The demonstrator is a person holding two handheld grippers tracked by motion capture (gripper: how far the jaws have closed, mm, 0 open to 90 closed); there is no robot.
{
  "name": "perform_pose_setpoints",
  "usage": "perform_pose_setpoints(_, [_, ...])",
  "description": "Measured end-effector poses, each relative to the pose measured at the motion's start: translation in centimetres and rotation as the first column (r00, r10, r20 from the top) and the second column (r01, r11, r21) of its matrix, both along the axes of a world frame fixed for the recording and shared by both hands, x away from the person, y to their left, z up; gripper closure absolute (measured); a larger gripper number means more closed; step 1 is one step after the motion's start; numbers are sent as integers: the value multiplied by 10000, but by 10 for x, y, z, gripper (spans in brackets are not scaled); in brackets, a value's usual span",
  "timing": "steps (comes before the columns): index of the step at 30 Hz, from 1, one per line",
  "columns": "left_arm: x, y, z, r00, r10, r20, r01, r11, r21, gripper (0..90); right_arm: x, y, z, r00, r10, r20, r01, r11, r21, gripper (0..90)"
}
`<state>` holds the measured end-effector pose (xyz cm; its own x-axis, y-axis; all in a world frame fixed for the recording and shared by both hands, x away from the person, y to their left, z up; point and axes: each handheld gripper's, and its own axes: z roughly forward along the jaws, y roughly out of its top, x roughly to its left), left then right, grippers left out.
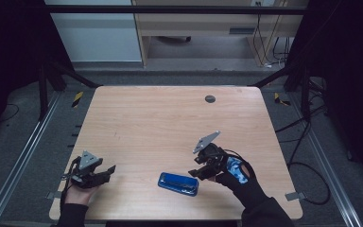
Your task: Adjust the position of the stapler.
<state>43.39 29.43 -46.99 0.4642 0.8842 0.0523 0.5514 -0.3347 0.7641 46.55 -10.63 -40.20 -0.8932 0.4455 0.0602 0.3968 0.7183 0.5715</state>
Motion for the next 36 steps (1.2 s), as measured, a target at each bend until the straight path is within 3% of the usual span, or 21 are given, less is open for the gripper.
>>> perform_pose_setpoints(10, [0,-1,-1,10000,-49,-26,49,10000,53,393,1,23,-2,9977,660,-156,-667,9966,-492,468])
perform_pose_setpoints(13, [0,-2,-1,10000,-78,-29,79,9999,104,393,2,32,-5,9940,1077,-169,-1087,9912,-759,477])
perform_pose_setpoints(17, [0,-2,-1,10000,-86,-35,87,9999,126,393,2,38,-8,9922,1210,-298,-1234,9872,-1006,498])
perform_pose_setpoints(27, [0,-2,-1,9999,-123,-72,125,9998,180,393,3,51,-26,9858,1537,-678,-1641,9677,-1915,535])
perform_pose_setpoints(36, [1,-3,-1,9999,-145,-85,147,9997,208,392,4,58,-37,9789,1857,-851,-2008,9509,-2353,584])
